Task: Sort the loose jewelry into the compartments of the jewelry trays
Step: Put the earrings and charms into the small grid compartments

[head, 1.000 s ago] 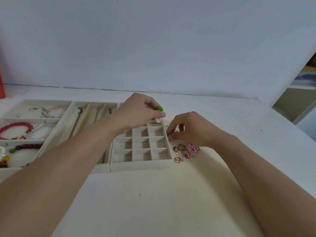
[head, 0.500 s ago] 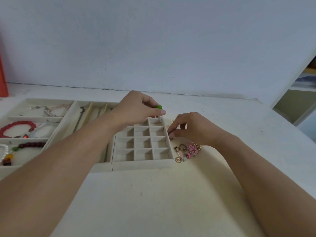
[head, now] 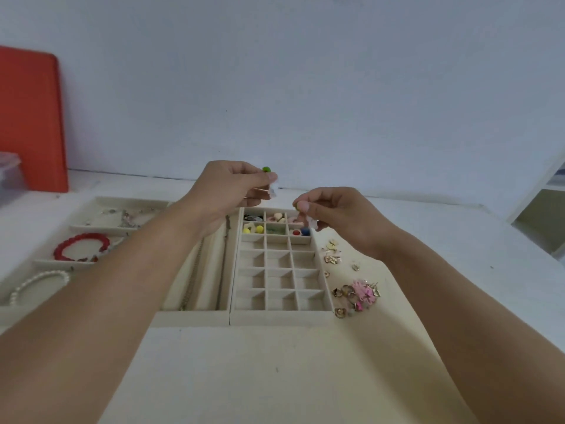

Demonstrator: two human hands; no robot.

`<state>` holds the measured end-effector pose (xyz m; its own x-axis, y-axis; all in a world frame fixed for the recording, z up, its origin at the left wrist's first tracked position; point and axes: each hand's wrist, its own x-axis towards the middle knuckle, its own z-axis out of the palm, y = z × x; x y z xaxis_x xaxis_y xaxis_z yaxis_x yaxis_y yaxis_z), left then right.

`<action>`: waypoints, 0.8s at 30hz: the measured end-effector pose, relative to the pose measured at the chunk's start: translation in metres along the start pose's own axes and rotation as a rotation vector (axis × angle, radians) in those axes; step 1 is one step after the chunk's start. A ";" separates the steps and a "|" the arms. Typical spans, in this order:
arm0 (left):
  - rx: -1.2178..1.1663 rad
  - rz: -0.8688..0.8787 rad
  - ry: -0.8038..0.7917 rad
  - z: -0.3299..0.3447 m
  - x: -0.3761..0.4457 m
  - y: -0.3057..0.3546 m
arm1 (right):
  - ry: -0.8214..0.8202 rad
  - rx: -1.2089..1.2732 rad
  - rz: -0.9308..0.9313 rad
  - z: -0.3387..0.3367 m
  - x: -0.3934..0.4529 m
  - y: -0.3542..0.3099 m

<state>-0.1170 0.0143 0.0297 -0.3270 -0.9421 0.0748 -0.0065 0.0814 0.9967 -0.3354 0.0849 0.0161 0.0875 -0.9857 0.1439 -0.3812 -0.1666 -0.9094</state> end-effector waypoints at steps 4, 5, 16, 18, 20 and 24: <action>-0.042 0.021 0.070 -0.021 0.000 0.001 | -0.046 -0.126 0.048 0.031 0.025 -0.010; -0.060 0.024 0.075 -0.025 0.001 0.001 | -0.057 -0.175 0.045 0.037 0.031 -0.012; -0.208 -0.175 -0.083 -0.031 0.006 -0.025 | -0.147 -0.640 0.083 0.077 0.051 -0.010; 0.005 -0.135 -0.046 -0.038 0.006 -0.025 | -0.152 -0.664 0.081 0.075 0.052 -0.010; 0.424 -0.053 0.005 -0.048 0.005 -0.023 | -0.165 -0.632 0.074 0.073 0.052 -0.008; 0.952 -0.095 -0.181 -0.056 -0.006 -0.012 | -0.143 -0.595 0.067 0.070 0.055 -0.006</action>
<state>-0.0617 0.0005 0.0192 -0.4254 -0.9006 -0.0899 -0.7757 0.3116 0.5488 -0.2643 0.0336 0.0019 0.1526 -0.9883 0.0027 -0.8348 -0.1304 -0.5348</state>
